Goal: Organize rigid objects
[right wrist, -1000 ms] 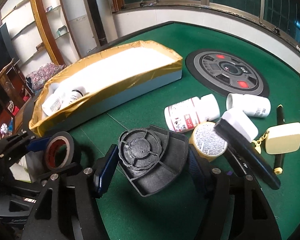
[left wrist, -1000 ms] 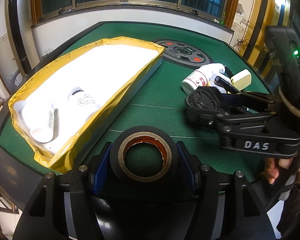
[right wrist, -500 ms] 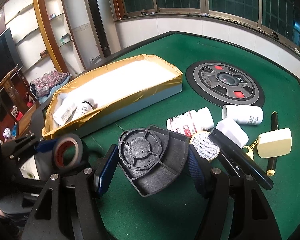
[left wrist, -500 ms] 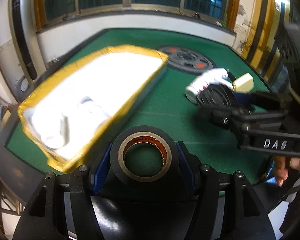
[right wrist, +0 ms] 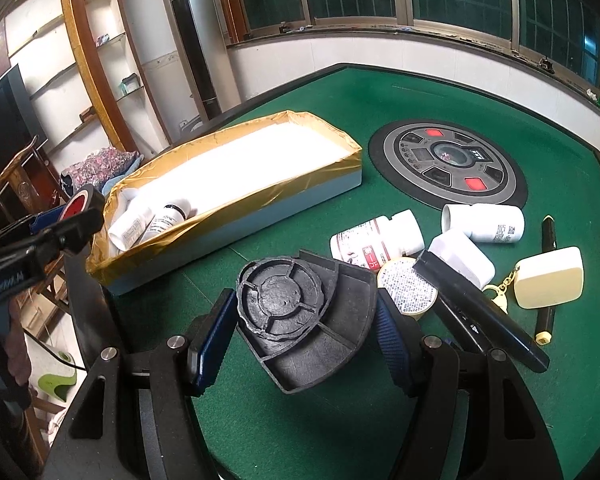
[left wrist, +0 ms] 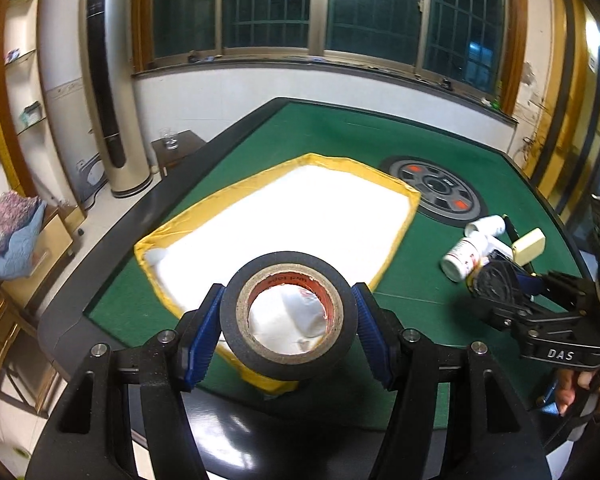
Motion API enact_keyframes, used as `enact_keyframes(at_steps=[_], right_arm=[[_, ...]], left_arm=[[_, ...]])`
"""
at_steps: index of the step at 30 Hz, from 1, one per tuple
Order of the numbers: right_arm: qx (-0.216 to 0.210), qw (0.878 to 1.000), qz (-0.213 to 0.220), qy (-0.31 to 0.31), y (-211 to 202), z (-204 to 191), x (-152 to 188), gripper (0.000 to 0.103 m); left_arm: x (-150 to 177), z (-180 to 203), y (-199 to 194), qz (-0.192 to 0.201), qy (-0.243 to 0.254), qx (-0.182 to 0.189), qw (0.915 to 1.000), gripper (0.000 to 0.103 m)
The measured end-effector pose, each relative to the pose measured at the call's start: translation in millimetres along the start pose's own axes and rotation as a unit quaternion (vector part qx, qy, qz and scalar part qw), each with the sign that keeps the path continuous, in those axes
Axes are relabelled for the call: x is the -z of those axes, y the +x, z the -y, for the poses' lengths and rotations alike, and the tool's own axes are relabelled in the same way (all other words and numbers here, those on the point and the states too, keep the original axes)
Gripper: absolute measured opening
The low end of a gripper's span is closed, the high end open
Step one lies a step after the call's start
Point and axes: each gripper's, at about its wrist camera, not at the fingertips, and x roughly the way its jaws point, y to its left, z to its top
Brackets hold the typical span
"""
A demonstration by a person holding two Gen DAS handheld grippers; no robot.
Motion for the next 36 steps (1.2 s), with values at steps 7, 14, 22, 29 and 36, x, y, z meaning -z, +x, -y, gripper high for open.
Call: enact_keyframes(at_steps=[7, 14, 22, 29, 36], right_arm=[[-0.007, 1.0, 0.003, -0.003, -1.3, -5.2, 0.4, 0.062], [-0.01, 1.0, 0.003, -0.003, 0.1, -5.0, 2.0, 0.062], [-0.013, 1.0, 0.008, 0.006, -0.1, -1.7, 1.6, 0.062], [-0.012, 1.0, 0.012, 0.006, -3.6, 0.6, 1.9, 0.062], [-0.013, 1.0, 0.016, 0.003, -5.9, -3.2, -0.9, 0.062]], left_arm=[[4.7, -8.6, 22.0, -0.01, -0.002, -0.04, 0.9992, 0.062], [16.8, -0.2, 42.4, -0.051, 0.012, -0.029, 0.9982, 0.062], [21.0, 17.8, 30.2, -0.066, 0.004, 0.051, 0.9965, 0.062], [16.4, 14.5, 24.6, -0.055, -0.002, 0.045, 0.9975, 0.062], [7.2, 0.8, 19.1, -0.036, -0.012, 0.023, 0.999, 0.062]])
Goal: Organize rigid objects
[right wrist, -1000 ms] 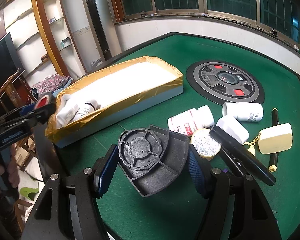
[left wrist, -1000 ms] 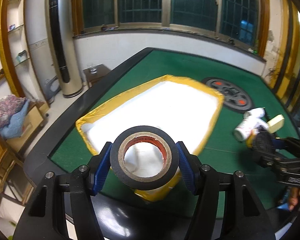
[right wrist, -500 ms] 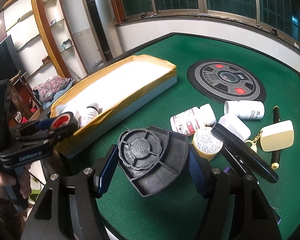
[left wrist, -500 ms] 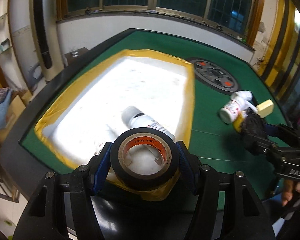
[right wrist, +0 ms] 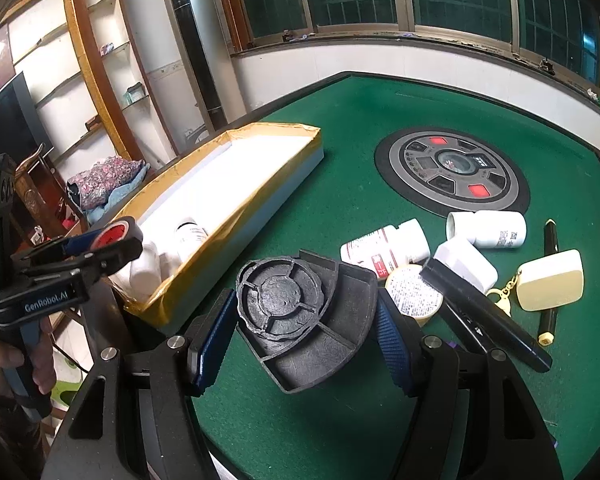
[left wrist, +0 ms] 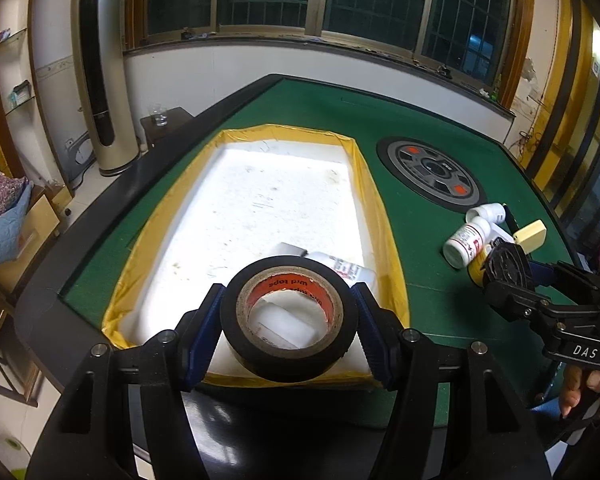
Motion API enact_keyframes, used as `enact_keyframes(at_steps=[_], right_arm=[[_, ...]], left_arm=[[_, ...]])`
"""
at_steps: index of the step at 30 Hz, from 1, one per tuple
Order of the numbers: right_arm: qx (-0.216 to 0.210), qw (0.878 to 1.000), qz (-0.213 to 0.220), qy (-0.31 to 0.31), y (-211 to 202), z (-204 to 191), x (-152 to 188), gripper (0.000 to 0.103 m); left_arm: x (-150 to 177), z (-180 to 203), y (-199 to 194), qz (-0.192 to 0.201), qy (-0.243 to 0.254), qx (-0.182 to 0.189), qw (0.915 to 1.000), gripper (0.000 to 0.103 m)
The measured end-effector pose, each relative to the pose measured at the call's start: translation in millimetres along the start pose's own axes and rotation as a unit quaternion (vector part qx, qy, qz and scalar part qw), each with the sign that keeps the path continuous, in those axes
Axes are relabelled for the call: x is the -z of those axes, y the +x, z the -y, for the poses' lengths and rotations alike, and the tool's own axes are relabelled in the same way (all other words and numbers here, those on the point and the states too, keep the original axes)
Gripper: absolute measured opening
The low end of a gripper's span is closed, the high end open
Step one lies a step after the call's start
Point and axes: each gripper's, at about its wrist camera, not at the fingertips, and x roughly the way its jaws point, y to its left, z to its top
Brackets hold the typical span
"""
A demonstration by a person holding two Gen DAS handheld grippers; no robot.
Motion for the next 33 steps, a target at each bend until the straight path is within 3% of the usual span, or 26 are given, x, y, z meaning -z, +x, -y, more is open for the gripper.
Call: enact_keyframes(at_steps=[33], right_arm=[[-0.024, 0.998, 0.01, -0.049, 21.5, -38.5, -42.1, 0.062]], left_arm=[[-0.3, -37.1, 6.9, 0.004, -0.027, -0.032, 0.9991, 0.062]])
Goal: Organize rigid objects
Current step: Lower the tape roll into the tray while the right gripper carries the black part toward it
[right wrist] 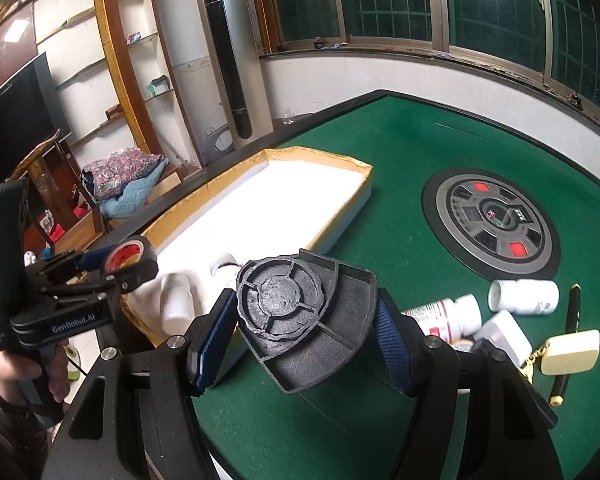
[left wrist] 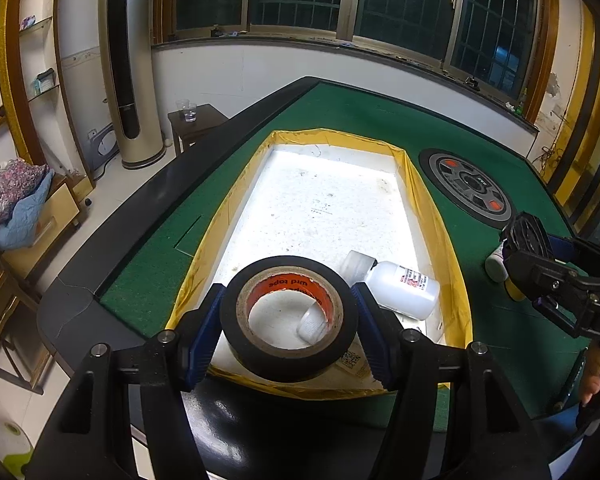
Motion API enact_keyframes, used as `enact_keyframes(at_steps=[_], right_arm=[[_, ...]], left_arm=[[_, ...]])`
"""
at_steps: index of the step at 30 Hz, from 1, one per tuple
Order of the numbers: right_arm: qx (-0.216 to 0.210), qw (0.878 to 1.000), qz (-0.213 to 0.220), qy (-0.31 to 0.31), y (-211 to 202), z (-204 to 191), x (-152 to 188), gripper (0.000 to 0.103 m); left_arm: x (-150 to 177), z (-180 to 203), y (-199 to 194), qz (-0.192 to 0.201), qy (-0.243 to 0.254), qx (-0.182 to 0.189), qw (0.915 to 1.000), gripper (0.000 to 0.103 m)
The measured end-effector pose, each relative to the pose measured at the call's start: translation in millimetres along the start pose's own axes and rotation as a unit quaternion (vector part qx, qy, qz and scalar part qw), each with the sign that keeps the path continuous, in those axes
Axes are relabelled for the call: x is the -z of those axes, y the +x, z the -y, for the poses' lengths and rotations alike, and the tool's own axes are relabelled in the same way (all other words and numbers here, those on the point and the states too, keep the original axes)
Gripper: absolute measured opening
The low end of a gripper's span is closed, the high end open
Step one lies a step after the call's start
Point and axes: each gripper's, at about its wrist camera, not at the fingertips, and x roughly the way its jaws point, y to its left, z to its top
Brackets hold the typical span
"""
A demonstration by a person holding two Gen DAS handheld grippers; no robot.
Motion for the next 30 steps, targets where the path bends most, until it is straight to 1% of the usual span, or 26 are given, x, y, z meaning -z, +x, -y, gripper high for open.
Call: enact_keyframes(at_steps=[3, 12, 18, 23, 27, 30], right_arm=[[-0.006, 1.0, 0.002, -0.001, 4.4, -1.4, -3.6, 0.063], [-0.019, 1.0, -0.014, -0.011, 25.8, -9.8, -15.0, 0.063], [-0.022, 0.999, -0.017, -0.027, 46.5, -19.5, -34.9, 0.063], [-0.008, 0.999, -0.031, -0.031, 78.0, -27.4, -48.7, 0.063], [-0.002, 0.998, -0.051, -0.031, 98.8, -32.9, -49.9, 0.063], [0.008, 0.997, -0.06, -0.047, 110.5, -38.3, -49.7, 0.063]], left_arm=[[-0.6, -2.8, 2.5, -0.001, -0.002, -0.002, 1.0, 0.062], [-2.0, -10.2, 15.5, -0.007, -0.01, -0.003, 0.9999, 0.062], [-2.2, -12.2, 22.5, -0.013, -0.014, -0.003, 0.9998, 0.062], [-3.1, -17.1, 26.4, -0.017, -0.019, -0.008, 0.9996, 0.062], [-2.7, -18.7, 29.3, -0.02, -0.019, -0.011, 0.9996, 0.062], [-3.5, -16.9, 31.7, -0.019, -0.014, -0.017, 0.9996, 0.062]])
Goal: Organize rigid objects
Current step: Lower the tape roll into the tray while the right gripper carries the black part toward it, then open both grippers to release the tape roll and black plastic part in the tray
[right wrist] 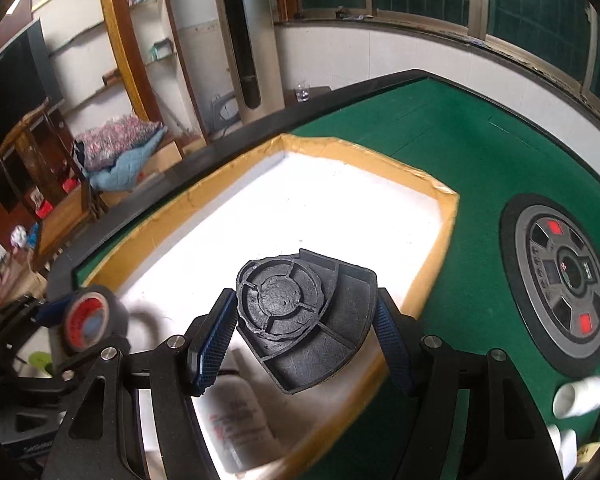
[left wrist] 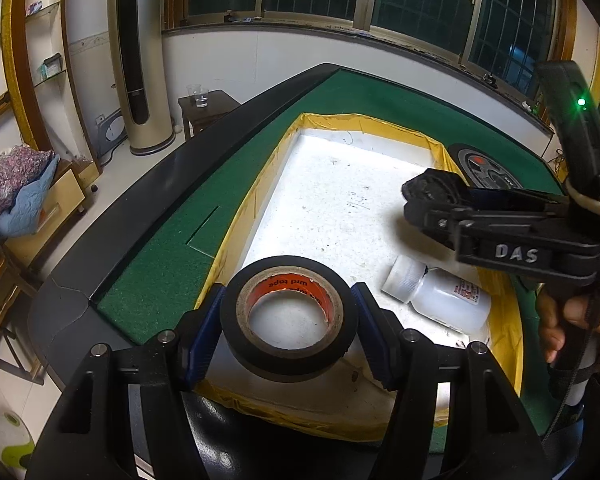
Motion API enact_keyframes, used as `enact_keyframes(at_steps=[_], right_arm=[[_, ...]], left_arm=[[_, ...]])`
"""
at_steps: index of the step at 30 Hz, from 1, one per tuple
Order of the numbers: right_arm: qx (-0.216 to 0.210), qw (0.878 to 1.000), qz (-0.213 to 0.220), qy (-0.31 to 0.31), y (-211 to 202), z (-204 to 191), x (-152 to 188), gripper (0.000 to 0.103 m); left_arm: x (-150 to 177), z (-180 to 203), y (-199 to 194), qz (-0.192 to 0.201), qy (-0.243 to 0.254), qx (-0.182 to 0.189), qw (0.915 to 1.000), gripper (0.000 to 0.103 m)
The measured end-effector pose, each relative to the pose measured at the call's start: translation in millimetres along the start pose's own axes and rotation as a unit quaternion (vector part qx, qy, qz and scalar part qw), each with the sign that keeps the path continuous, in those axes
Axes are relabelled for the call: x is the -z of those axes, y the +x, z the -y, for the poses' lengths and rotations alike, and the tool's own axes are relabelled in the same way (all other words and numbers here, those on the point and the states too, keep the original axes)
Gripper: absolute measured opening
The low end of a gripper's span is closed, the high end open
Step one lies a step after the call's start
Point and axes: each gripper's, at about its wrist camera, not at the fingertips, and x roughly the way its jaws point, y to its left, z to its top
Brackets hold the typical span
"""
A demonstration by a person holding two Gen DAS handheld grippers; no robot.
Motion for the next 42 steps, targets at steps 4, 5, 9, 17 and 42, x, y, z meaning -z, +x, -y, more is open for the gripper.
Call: enact_keyframes(at_steps=[4, 5, 9, 17, 42], right_arm=[[0.024, 0.999, -0.007, -0.026, 7.5, -7.6, 5.5, 0.063], [0.034, 0.999, -0.007, -0.034, 7.7, -9.8, 7.2, 0.063], [0.075, 0.994, -0.013, -0.074, 8.4, -19.4, 18.6, 0.063], [0.07, 0.992, -0.045, -0.094, -4.0, -22.5, 33.5, 0.063], [0.07, 0.991, -0.05, -0.101, -2.8, -28.2, 33.4, 0.063]], left_arm=[[-0.9, -2.3, 2.2, 0.001, 0.006, -0.006, 1.0, 0.062], [-0.9, -2.7, 2.7, 0.002, 0.007, -0.008, 0.9999, 0.062], [0.2, -1.3, 2.6, 0.002, 0.013, -0.011, 0.9998, 0.062], [6.1, 3.2, 5.6, -0.011, 0.024, -0.017, 0.9995, 0.062], [2.0, 12.0, 12.2, -0.033, 0.033, -0.038, 0.9982, 0.062]])
